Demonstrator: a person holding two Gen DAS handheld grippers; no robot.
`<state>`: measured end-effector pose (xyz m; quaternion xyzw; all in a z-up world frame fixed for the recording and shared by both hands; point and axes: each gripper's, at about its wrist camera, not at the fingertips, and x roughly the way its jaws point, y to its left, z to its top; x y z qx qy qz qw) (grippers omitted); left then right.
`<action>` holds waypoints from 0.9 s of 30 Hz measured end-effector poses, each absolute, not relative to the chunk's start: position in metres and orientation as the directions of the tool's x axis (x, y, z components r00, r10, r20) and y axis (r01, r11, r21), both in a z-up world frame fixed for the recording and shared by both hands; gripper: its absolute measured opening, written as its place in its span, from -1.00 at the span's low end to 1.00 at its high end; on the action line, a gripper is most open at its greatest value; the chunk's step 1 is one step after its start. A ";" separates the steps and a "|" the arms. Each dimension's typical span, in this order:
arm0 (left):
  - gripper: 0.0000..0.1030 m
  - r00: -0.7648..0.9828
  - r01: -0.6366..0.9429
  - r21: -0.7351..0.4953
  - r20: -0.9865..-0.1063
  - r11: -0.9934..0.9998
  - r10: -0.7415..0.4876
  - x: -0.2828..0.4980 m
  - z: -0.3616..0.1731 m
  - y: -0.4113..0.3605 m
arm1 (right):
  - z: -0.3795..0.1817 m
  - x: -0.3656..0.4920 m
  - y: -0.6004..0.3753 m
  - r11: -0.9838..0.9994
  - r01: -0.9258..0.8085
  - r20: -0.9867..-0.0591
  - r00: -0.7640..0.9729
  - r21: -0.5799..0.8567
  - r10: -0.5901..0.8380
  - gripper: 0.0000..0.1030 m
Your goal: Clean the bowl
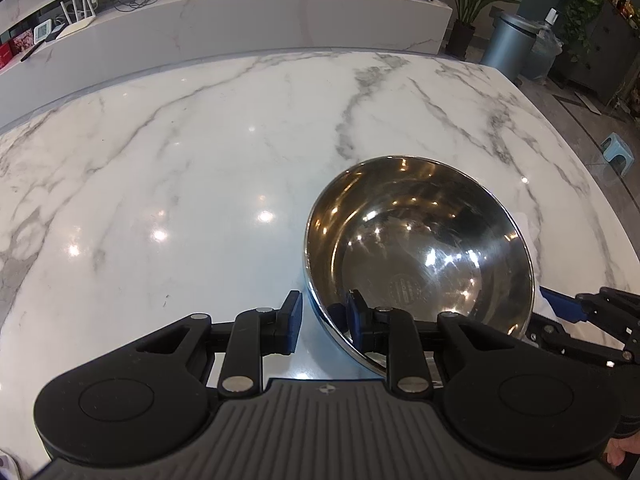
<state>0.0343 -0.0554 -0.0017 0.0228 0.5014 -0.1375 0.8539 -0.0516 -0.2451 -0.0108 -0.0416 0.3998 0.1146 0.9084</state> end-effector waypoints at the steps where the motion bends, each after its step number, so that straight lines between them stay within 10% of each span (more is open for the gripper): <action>1: -0.64 0.459 0.259 -0.097 -0.863 0.961 -0.211 0.034 -0.002 -0.056 | -0.010 -0.051 -0.244 0.970 -0.242 -0.734 0.656 0.013 0.174 -0.61; 27: -0.66 0.494 0.218 -0.062 -0.854 0.974 -0.165 0.028 -0.002 -0.060 | -0.003 -0.051 -0.208 0.943 -0.332 -0.747 0.633 -0.026 0.202 -0.62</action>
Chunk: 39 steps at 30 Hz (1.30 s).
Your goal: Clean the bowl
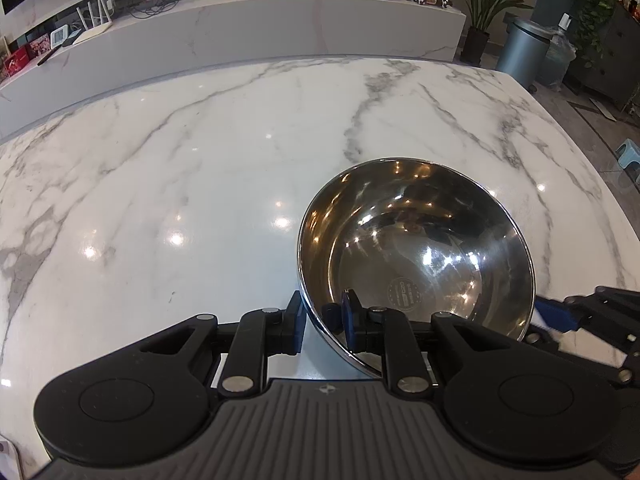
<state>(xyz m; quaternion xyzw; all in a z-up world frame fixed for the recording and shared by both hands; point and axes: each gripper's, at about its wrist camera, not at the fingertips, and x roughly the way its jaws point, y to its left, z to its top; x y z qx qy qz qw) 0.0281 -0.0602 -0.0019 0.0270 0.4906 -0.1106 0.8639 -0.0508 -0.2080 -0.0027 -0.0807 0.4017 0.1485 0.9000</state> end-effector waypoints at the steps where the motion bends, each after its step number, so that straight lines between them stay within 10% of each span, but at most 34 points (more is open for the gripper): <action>1: -0.66 0.494 0.220 -0.064 -0.853 0.973 -0.168 0.028 -0.002 -0.060 | -0.004 -0.051 -0.207 0.941 -0.336 -0.750 0.630 -0.030 0.201 -0.62; 15: -0.19 0.440 0.172 -0.138 -0.875 0.975 -0.202 0.030 -0.007 -0.051 | -0.003 -0.051 -0.207 0.941 -0.337 -0.757 0.623 -0.033 0.196 -0.62; 23: -0.72 0.477 0.185 -0.101 -0.860 0.978 -0.179 0.032 -0.001 -0.051 | 0.012 -0.053 -0.214 0.949 -0.314 -0.718 0.669 -0.039 0.192 -0.62; 32: -0.76 0.495 0.163 -0.094 -0.853 0.982 -0.164 0.034 0.001 -0.048 | 0.019 -0.056 -0.211 0.940 -0.340 -0.710 0.669 -0.030 0.220 -0.62; 39: -0.24 0.412 0.109 -0.151 -0.893 0.982 -0.183 0.035 -0.005 -0.038 | 0.008 -0.055 -0.203 0.927 -0.374 -0.745 0.626 -0.029 0.230 -0.62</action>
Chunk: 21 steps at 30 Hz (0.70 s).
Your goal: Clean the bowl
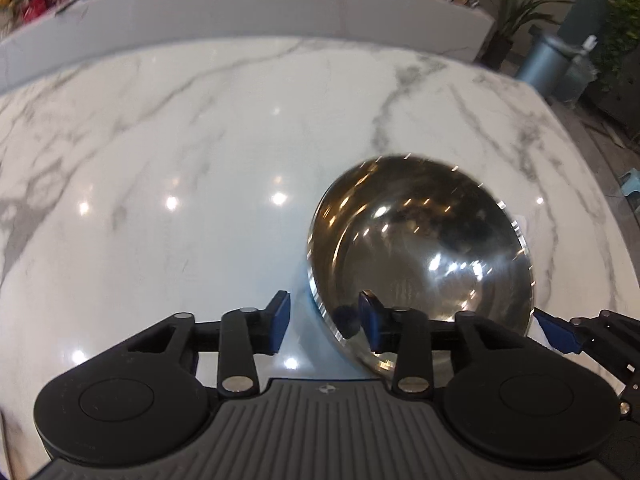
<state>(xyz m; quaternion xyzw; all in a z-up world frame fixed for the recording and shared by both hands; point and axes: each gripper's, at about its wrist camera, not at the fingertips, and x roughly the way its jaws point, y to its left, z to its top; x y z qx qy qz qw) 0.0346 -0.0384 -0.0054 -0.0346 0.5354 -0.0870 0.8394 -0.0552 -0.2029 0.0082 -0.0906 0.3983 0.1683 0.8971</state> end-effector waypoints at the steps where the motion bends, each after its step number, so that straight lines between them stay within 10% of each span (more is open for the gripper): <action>1: -0.24 0.406 0.110 -0.157 -0.894 0.981 -0.189 0.034 -0.006 -0.038 | 0.006 -0.054 -0.201 0.925 -0.379 -0.753 0.616 -0.026 0.231 -0.62; 21: -0.79 0.489 0.151 -0.107 -0.856 0.983 -0.169 0.035 0.005 -0.041 | 0.024 -0.055 -0.212 0.942 -0.333 -0.693 0.689 -0.040 0.214 -0.62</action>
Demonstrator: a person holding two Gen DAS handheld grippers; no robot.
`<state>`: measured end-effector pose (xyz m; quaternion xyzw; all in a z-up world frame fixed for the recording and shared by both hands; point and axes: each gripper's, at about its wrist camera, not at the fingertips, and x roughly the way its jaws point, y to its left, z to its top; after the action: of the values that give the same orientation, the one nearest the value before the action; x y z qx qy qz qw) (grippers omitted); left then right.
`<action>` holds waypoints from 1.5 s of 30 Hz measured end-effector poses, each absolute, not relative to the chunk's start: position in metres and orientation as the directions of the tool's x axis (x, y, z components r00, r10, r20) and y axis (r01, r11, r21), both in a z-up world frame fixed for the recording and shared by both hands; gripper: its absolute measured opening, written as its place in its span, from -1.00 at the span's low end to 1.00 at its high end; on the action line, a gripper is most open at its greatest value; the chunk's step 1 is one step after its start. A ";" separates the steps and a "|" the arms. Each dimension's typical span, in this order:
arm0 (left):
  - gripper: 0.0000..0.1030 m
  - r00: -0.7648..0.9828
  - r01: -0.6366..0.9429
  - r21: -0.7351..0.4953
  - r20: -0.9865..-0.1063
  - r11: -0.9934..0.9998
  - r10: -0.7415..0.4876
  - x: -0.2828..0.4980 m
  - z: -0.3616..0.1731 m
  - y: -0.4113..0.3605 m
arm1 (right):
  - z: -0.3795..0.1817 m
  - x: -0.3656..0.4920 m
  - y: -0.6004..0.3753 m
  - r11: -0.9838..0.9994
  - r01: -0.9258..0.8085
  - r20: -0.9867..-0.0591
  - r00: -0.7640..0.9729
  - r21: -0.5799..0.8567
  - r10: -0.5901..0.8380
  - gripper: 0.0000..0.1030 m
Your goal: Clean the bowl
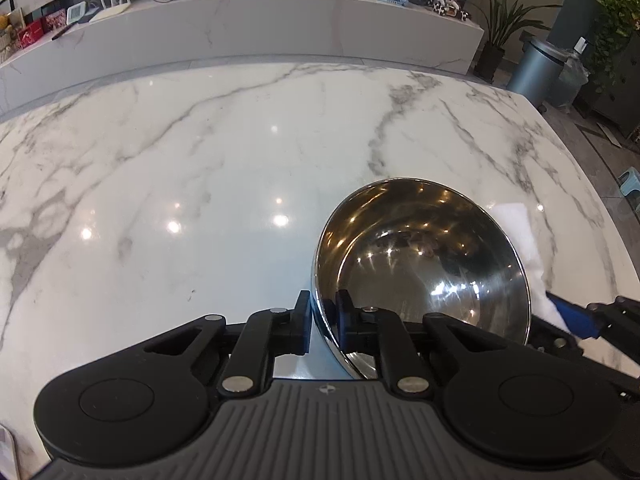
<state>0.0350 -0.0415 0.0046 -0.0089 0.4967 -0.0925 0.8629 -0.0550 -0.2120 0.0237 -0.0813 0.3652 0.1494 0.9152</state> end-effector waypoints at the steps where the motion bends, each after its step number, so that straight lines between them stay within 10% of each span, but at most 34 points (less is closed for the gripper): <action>1: -0.78 0.490 0.154 -0.103 -0.856 0.983 -0.166 0.035 0.005 -0.042 | 0.023 -0.055 -0.211 0.941 -0.336 -0.694 0.687 -0.040 0.216 -0.62; 9: -0.75 0.476 0.151 -0.102 -0.864 0.983 -0.163 0.034 0.001 -0.040 | 0.011 -0.054 -0.200 0.923 -0.380 -0.728 0.648 -0.055 0.223 -0.62; 16: -0.33 0.425 0.128 -0.139 -0.887 0.982 -0.181 0.033 -0.004 -0.035 | -0.002 -0.053 -0.193 0.912 -0.404 -0.762 0.611 -0.067 0.215 -0.63; 31: -0.71 0.460 0.190 -0.082 -0.873 0.978 -0.163 0.032 0.001 -0.040 | 0.027 -0.056 -0.208 0.931 -0.361 -0.682 0.695 -0.056 0.228 -0.64; 45: -0.46 0.437 0.181 -0.092 -0.884 0.979 -0.164 0.034 -0.002 -0.040 | 0.014 -0.057 -0.195 0.901 -0.426 -0.720 0.650 -0.080 0.243 -0.64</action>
<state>0.0336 -0.0398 -0.0024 0.0083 0.5207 -0.1016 0.8477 -0.0570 -0.1954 0.0142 -0.1219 0.3747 0.1858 0.9001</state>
